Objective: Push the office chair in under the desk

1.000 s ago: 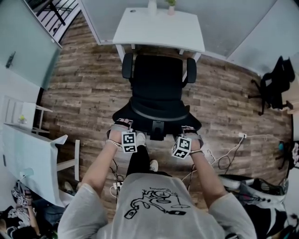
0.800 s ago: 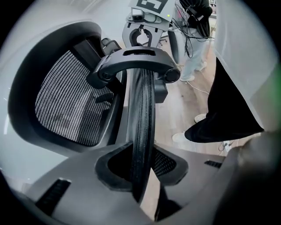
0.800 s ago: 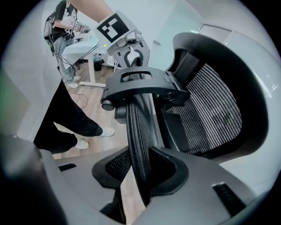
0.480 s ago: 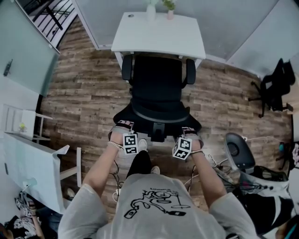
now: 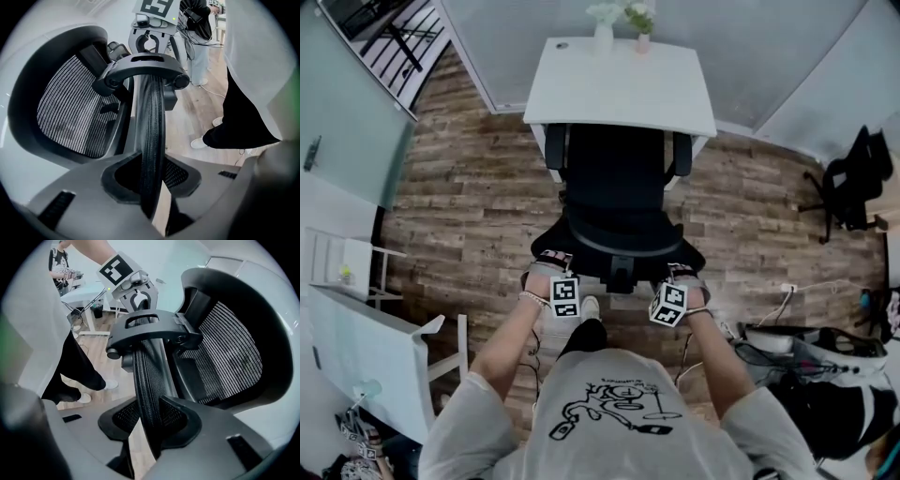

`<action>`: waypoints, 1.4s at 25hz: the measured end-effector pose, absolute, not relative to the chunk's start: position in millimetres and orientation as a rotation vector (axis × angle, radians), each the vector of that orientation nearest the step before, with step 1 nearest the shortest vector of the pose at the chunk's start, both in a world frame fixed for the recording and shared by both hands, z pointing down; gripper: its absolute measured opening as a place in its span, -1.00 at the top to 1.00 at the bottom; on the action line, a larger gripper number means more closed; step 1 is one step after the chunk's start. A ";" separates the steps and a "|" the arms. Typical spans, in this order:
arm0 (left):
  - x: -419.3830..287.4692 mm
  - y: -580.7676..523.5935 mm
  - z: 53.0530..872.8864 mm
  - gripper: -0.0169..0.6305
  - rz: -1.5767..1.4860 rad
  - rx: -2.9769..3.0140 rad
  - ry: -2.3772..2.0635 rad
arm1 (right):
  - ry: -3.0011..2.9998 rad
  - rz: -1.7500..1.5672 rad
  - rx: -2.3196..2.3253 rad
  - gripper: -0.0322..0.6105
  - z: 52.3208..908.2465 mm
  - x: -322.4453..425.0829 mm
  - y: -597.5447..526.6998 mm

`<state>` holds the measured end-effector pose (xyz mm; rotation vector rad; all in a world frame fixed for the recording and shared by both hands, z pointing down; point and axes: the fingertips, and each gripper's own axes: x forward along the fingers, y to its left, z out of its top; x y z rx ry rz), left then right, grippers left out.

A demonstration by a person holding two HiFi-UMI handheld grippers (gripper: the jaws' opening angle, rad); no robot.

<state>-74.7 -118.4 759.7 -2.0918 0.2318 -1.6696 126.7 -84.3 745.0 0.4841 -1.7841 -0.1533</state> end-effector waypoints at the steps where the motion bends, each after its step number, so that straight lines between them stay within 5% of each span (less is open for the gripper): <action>1: -75.1 -123.1 760.3 0.62 -1.666 -2.096 0.227 | -1.784 -0.148 0.483 0.47 745.1 125.8 -88.9; 35: -73.4 -244.9 759.1 0.61 -1.630 -2.130 0.184 | -1.782 -0.140 0.498 0.44 741.6 124.7 -211.7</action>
